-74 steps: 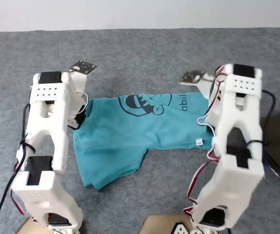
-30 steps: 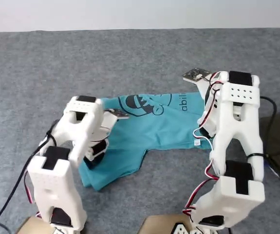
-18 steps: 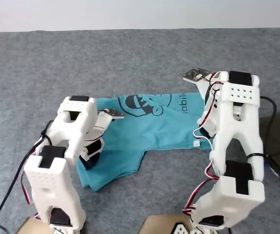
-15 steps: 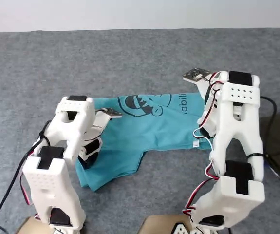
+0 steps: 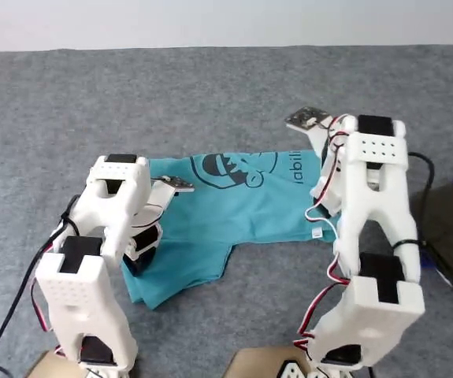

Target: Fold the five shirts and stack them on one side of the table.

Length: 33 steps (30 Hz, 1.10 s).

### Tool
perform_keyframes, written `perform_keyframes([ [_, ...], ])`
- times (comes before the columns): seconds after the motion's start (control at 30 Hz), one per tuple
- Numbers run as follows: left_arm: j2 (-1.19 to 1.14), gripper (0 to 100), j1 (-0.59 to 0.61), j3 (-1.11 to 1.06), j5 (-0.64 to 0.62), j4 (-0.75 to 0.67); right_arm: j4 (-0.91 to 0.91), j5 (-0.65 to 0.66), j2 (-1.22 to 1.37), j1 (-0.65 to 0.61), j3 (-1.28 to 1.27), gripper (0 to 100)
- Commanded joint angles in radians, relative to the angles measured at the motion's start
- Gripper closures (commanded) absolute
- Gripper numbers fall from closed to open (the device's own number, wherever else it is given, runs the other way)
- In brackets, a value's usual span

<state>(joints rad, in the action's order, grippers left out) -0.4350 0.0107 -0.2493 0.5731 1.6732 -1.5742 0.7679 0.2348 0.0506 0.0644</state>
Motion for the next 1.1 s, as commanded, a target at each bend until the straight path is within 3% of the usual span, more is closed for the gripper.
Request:
perform_keyframes([
  [0.0, 0.054, 99, 0.008, 0.008, -0.011, 0.034, 0.064, -0.044, 0.018, -0.002, 0.009, 95.2],
  [0.2, 0.186, 99, 0.0, 0.071, -0.044, 0.061, 0.114, -0.097, 0.12, -0.021, 0.009, 95.5],
  [0.5, 0.46, 99, 0.006, 0.117, -0.078, 0.078, 0.025, -0.137, 0.232, -0.076, 0.011, 95.5],
  [0.8, 0.477, 99, 0.006, 0.116, -0.106, 0.078, 0.05, -0.132, 0.008, -0.074, 0.009, 95.2],
  [1.07, 0.488, 99, 0.008, 0.12, -0.106, 0.078, 0.15, -0.13, 0.165, -0.015, 0.009, 95.4],
])
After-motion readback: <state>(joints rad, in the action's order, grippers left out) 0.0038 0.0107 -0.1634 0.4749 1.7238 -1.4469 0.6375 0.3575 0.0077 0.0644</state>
